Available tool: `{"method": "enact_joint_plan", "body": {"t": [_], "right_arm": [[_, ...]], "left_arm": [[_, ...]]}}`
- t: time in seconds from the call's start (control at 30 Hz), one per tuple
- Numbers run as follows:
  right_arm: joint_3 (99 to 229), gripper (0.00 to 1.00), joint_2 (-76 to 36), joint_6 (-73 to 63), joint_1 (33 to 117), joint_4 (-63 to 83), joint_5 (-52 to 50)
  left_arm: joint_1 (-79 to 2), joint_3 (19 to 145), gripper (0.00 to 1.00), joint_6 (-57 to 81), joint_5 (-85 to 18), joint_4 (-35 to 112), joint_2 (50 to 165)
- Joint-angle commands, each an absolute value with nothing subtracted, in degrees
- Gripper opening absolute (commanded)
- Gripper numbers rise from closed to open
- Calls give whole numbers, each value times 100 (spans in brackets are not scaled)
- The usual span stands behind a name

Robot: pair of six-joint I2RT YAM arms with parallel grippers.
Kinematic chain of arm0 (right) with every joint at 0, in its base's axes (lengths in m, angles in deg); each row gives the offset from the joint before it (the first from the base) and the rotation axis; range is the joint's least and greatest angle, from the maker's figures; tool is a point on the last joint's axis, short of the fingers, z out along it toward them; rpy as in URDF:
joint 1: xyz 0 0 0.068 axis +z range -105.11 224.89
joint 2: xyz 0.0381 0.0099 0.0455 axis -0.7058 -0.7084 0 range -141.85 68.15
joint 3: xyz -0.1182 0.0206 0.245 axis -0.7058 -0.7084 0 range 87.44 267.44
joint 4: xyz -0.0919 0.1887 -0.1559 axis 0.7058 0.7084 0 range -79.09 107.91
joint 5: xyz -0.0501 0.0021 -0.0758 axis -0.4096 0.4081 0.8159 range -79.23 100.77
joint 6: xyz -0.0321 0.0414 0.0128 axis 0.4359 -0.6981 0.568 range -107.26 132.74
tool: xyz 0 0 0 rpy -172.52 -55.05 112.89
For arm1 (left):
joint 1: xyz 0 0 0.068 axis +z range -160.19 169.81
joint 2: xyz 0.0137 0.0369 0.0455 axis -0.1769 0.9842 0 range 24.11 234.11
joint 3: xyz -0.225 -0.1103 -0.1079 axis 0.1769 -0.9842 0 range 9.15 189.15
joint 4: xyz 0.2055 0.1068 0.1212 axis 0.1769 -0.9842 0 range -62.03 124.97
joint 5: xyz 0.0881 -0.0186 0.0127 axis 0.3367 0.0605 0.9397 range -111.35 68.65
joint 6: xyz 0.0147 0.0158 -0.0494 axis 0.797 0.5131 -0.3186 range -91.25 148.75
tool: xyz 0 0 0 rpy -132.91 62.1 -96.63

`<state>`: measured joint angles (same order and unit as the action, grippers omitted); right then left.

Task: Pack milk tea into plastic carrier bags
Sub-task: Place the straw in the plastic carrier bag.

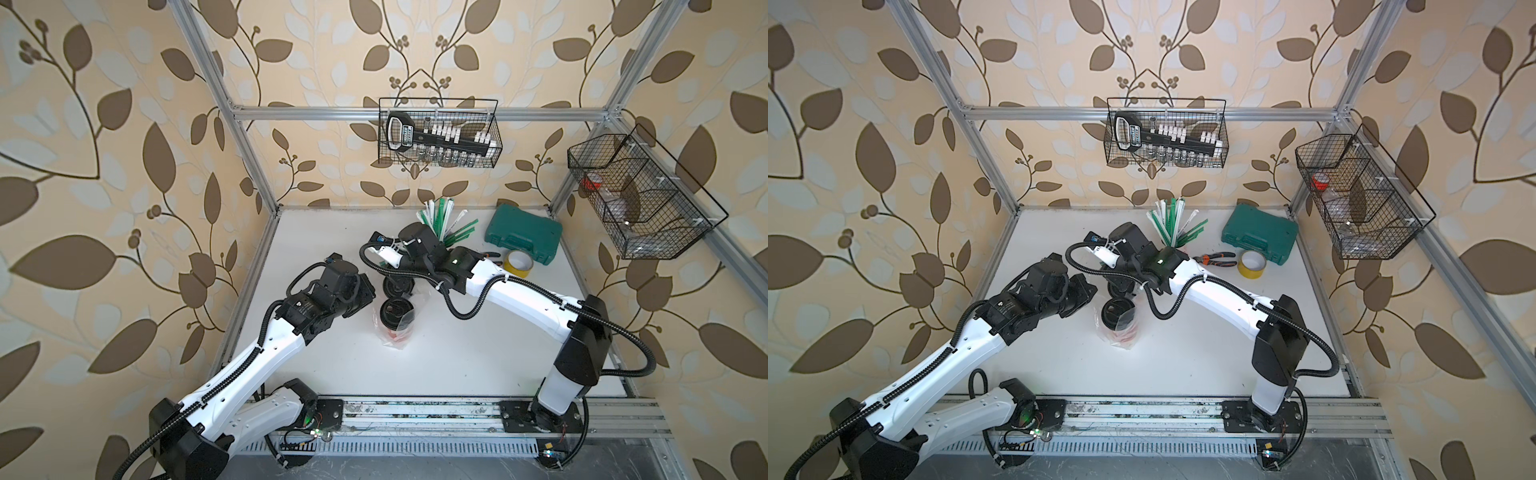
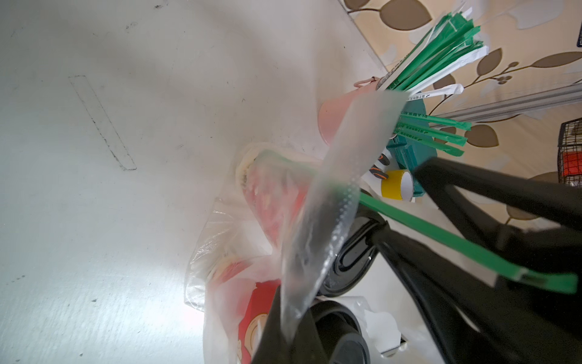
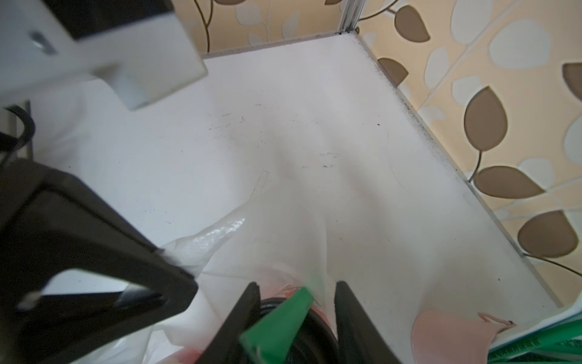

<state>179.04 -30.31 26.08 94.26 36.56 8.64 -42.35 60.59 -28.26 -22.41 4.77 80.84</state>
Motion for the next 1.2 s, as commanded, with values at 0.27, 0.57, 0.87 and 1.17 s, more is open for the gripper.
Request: {"method": "enact_joint_plan", "body": {"t": [0.27,0.57,0.87,1.17], "right_arm": [[17762,21,-2670,2470,9450,3493,299],[17727,7,-2911,2459,9439,3447,473],[17787,1,-3129,2463,9429,3524,631],[17608,42,-1950,2049,9402,3687,654]], "left_arm": [[-4184,6162,0,-2864,-2157,587,8096],[-4182,6171,0,-2855,-2161,579,8089],[-4179,6170,0,-2861,-2145,561,8054],[-4154,6136,0,-2864,-2156,582,8063]]}}
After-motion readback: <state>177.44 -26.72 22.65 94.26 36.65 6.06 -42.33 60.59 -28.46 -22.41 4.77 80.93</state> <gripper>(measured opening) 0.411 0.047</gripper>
